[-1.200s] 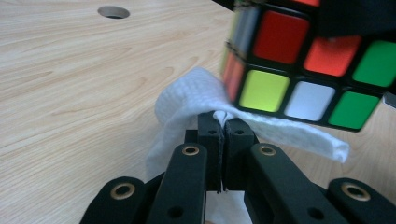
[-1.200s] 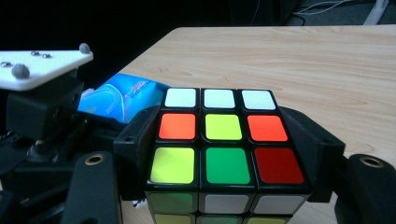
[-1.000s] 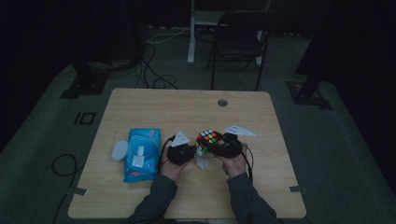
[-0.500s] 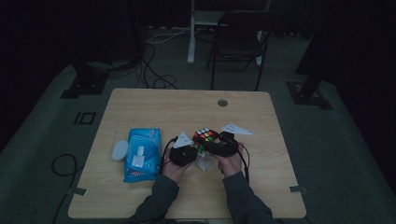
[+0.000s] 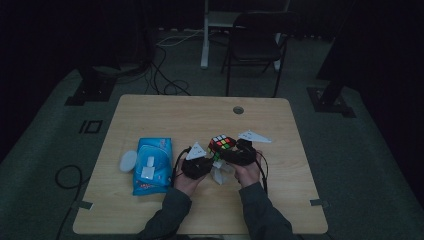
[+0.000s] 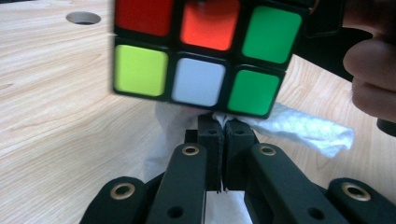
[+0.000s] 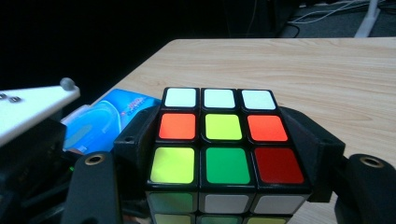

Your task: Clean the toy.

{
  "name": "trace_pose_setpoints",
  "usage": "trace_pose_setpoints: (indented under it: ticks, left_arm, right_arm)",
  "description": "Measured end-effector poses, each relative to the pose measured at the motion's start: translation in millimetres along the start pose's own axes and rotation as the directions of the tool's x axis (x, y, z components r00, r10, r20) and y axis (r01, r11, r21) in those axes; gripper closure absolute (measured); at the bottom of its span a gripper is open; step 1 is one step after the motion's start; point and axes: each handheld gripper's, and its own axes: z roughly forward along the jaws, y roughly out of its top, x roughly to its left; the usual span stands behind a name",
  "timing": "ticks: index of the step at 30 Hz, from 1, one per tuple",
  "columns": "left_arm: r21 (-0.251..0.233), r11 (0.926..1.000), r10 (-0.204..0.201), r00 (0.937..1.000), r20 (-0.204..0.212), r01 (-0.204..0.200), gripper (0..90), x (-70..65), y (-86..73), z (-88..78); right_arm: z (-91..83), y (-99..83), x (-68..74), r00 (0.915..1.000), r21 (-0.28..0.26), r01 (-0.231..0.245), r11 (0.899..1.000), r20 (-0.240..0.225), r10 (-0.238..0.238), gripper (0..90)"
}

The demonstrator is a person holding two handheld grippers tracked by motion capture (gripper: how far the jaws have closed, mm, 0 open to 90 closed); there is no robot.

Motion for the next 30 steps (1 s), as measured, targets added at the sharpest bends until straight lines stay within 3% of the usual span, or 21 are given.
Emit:
trace_pose_setpoints:
  ticks: [7, 20, 30]
  left_arm:
    - [0.006, 0.9998, -0.019, 0.9995, -0.024, 0.019, 88.9, 5.4, -0.4, -1.8]
    - [0.004, 0.9994, -0.035, 0.9984, -0.045, 0.035, 88.9, 11.4, 2.0, 0.3]
    - [0.025, 0.9997, 0.000, 0.9995, -0.032, 0.001, 88.8, 6.7, 4.7, 3.3]
  right_arm:
    - [-8.2, -4.1, -5.6, 0.9999, 0.022, 0.004, 1.000, -0.012, -0.004, 34.0]
    - [-12.4, -6.3, 1.5, 0.9990, 0.017, -0.011, 1.000, -0.044, 0.011, 34.0]
    - [-2.8, -1.1, 5.9, 0.9992, 0.016, -0.009, 1.000, -0.039, 0.009, 34.0]
